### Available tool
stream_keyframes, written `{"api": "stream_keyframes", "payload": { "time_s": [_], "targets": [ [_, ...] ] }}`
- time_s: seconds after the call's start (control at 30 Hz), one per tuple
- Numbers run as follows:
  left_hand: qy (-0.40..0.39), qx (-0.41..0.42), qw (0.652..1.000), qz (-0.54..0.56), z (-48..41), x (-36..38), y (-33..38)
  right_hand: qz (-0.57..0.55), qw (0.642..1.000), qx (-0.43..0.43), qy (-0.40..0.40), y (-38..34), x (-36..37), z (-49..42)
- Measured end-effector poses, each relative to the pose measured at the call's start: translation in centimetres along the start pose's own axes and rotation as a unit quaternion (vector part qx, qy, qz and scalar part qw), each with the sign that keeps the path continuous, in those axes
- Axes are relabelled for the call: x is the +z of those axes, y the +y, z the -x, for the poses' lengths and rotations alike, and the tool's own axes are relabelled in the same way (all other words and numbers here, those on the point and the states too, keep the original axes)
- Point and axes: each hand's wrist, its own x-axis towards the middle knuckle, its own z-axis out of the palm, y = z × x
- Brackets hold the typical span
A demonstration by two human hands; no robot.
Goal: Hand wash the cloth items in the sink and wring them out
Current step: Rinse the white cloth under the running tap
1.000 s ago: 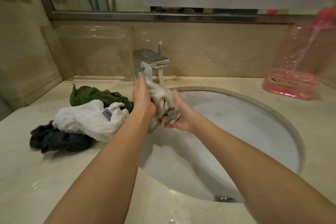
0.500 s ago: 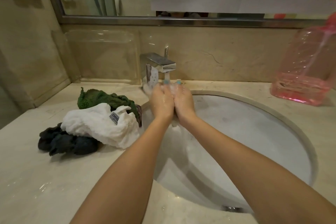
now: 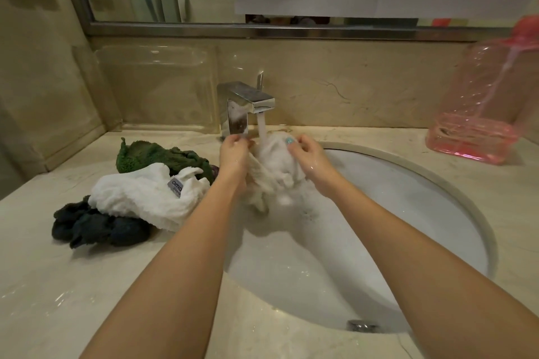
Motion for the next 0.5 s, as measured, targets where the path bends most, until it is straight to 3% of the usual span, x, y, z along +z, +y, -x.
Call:
{"api": "stream_keyframes", "payload": {
  "time_s": [0.13, 0.23, 0.4, 0.5],
  "targets": [
    [-0.151, -0.073, 0.981, -0.095, 1.6, -0.2, 0.2, -0.025, 0.998, -0.032, 0.046, -0.4, 0.0, -0.6],
    [-0.212, -0.097, 0.971, -0.056, 1.8, -0.8, 0.6, 0.026, 0.995, -0.051, 0.076, -0.4, -0.1, -0.6],
    [-0.133, -0.003, 0.99, 0.052, 1.8, -0.4, 0.7, 0.061, 0.992, -0.063, 0.085, -0.4, -0.6, -0.7],
    [-0.089, 0.061, 0.993, 0.051, 1.8, -0.8, 0.9, 0.122, 0.986, -0.071, 0.083, -0.6, -0.3, -0.6]
  ]
}}
